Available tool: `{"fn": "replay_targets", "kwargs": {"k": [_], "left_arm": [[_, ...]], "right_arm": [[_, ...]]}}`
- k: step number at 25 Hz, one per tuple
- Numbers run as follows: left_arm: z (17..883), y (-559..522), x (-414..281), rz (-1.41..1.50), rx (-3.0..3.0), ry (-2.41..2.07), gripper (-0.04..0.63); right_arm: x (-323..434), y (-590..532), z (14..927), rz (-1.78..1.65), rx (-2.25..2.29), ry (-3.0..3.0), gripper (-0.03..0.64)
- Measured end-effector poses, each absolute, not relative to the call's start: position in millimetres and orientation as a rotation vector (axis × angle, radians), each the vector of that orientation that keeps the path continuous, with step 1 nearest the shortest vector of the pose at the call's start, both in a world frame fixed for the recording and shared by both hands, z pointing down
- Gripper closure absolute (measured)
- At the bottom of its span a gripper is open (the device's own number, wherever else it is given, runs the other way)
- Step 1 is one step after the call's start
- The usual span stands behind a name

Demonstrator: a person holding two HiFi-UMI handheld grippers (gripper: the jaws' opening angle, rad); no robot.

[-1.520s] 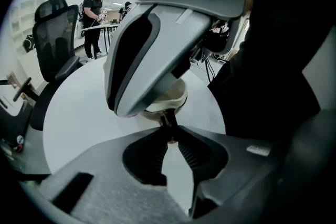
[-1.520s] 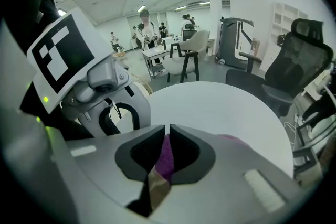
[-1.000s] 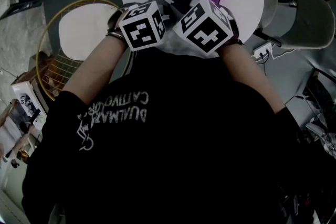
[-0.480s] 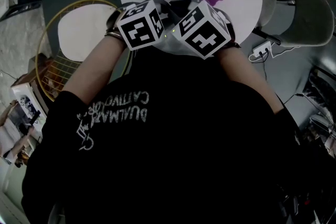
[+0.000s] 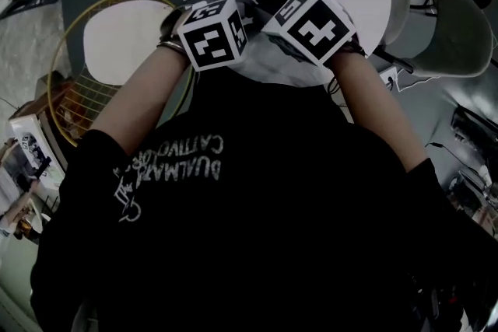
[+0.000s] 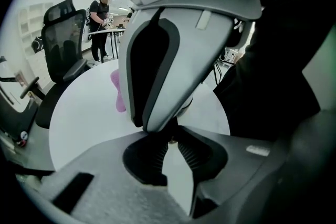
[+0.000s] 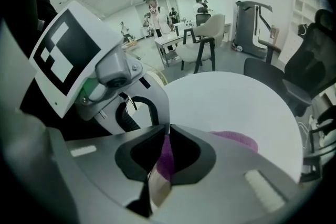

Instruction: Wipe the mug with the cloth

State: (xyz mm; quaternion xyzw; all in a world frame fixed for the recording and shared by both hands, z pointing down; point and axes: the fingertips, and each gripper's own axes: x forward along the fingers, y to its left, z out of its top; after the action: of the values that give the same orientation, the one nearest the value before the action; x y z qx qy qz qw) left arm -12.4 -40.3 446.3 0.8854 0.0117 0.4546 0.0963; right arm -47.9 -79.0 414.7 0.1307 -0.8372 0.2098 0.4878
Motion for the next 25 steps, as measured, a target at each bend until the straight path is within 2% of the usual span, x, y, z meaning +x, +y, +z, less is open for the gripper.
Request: {"fn": "replay_targets", "kwargs": {"k": [16,25], "left_arm": [[437.2,-58.8,-18.2,1.306,2.685,-0.009,0.535],[431.1,-67.2,-17.0,1.233,2.682,-0.106,0.535]], "right_arm": [[-55.3,-104.6,422.5,0.814,-0.056,-1.747,0.584],[-56.3,-110.2,446.0,0.792,-0.108,-1.635,0.584]]}}
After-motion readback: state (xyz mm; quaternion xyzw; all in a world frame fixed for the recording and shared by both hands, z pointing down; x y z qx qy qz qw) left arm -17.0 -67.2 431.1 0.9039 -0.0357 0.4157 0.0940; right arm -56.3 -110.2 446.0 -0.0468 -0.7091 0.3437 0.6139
